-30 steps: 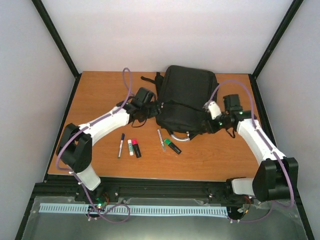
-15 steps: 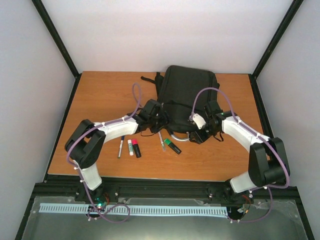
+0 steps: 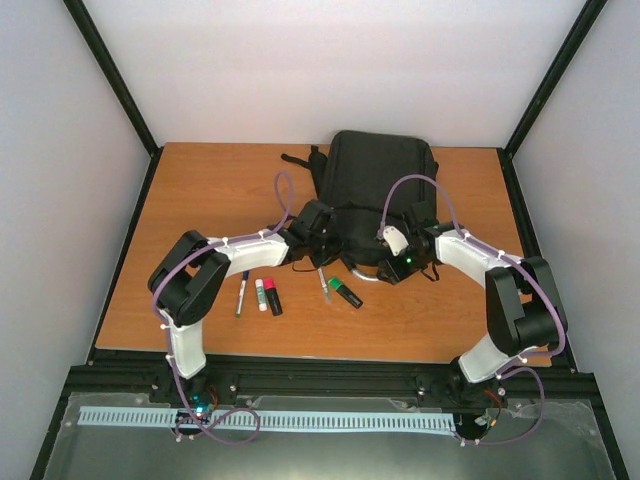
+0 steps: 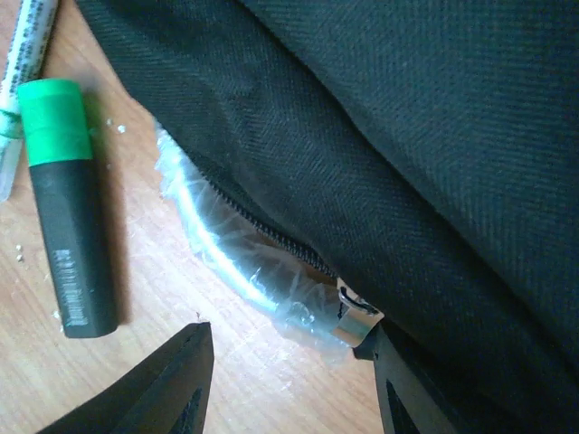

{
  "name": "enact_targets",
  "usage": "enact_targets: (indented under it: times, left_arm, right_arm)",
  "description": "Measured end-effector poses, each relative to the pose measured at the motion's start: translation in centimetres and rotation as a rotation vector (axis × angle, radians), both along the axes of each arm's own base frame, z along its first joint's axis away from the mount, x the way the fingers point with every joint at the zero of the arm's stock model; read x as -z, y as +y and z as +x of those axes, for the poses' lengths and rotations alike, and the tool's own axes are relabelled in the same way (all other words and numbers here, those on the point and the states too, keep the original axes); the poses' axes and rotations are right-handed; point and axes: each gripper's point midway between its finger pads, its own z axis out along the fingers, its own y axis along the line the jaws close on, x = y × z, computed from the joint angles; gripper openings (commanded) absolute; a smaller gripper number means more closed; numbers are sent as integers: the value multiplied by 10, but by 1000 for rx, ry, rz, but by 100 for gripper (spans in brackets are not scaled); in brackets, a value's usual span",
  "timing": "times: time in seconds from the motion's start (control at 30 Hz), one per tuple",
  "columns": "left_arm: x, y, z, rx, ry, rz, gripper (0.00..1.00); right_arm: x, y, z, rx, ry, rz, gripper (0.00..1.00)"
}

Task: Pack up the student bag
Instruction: Zip the student bag at the center of the board.

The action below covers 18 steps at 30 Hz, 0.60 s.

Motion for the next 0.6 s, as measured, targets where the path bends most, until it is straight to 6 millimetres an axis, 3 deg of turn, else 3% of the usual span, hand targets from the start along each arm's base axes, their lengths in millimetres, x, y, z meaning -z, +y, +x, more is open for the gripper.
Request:
enact_targets:
  times: [0.3,0.6]
  left_arm:
    - [-10,-4,2,-6,-11,-22,1]
    - [-18,-4,2,-7,-24,-29,1]
  right_arm:
    - [1,-6,16,60,-55,-44,48]
    - [2,-11,25,92,-92,-67,22]
